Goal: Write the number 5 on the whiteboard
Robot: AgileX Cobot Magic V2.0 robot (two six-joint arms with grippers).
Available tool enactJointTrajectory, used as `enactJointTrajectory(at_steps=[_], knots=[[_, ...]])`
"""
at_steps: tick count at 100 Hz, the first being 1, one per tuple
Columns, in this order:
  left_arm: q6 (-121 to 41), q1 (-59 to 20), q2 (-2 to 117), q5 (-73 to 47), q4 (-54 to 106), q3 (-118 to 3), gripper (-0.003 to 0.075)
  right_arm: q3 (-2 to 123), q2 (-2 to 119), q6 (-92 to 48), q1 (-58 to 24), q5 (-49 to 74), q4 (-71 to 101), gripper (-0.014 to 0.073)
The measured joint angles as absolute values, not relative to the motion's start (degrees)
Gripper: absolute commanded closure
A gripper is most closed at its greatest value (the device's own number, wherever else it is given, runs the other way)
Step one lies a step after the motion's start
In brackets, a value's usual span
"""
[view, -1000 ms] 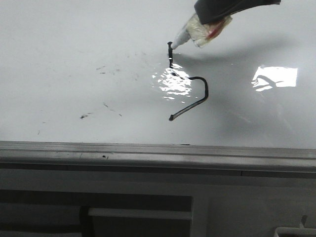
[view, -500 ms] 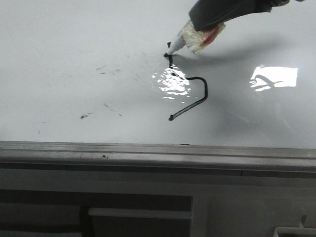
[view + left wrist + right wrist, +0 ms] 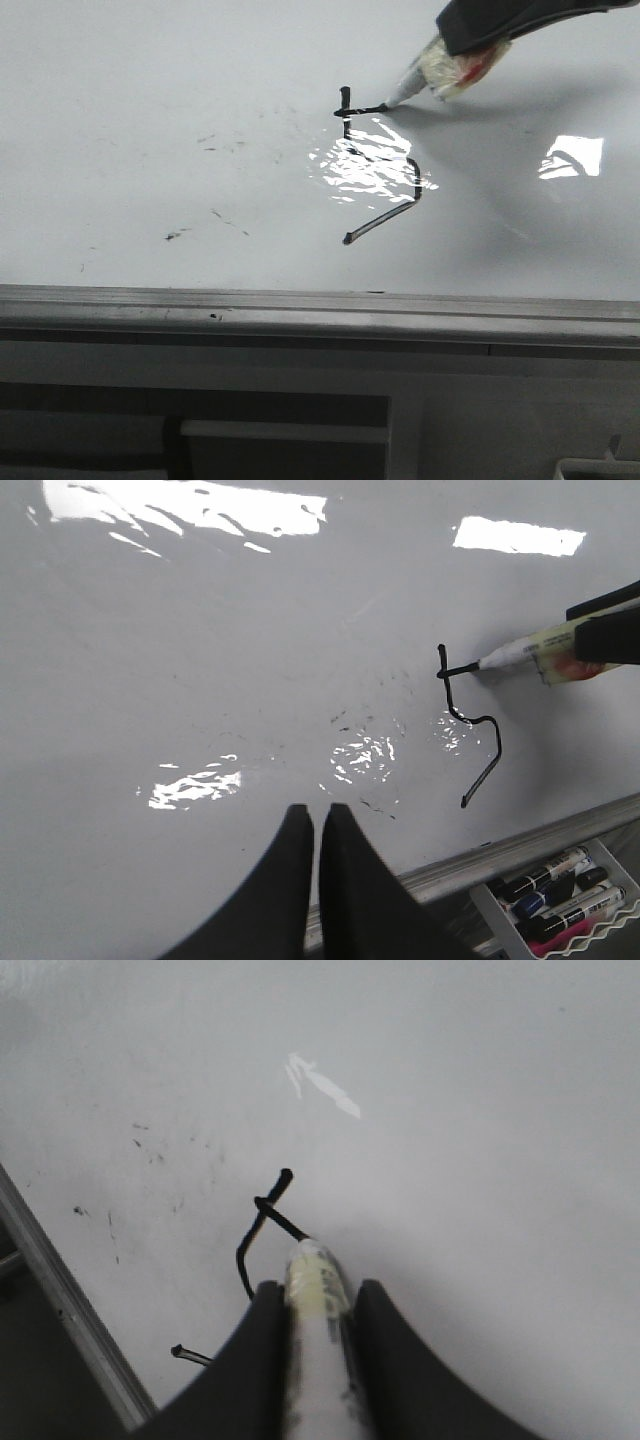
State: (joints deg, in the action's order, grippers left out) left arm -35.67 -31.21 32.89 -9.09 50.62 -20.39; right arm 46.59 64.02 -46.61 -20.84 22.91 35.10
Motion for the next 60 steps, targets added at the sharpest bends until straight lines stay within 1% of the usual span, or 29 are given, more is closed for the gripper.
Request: enactJointTrajectory(at_steps=[12, 30, 37, 44, 51, 53, 60], knots=[[-35.7, -31.2, 32.9, -9.1, 50.6, -20.4, 0.0741, 46.6, 62.9, -46.6, -18.6, 24.6, 35.2, 0.0634], [-35.7, -31.2, 32.9, -9.3, 50.6, -20.4, 0.0739, 46.6, 62.5, -46.6, -18.2, 25.1, 35.3, 0.0636], [-35.7, -31.2, 32.9, -9.3, 50.6, -20.4, 0.0720, 46.8, 61.4, -46.6, -18.2, 25.7, 35.2, 0.0636], [-35.7, -31.2, 32.9, -9.4, 50.6, -20.4, 0.0654, 47.4, 59.6, -47.7, -18.4, 26.6, 33.5, 0.0636], [-35.7, -31.2, 32.9, -10.0, 50.6, -21.0, 0.0545, 48.5, 56.9, -48.8, -19.6, 27.8, 32.3, 0.0636], [-35.9, -31.2, 32.9, -10.3, 50.6, -21.4, 0.0496, 48.9, 55.9, -49.0, -20.2, 28.4, 32.2, 0.0636], [-37.8, -31.4, 32.9, -11.8, 50.5, -23.3, 0.0398, 49.8, 52.6, -49.5, -22.1, 30.0, 32.1, 0.0636]])
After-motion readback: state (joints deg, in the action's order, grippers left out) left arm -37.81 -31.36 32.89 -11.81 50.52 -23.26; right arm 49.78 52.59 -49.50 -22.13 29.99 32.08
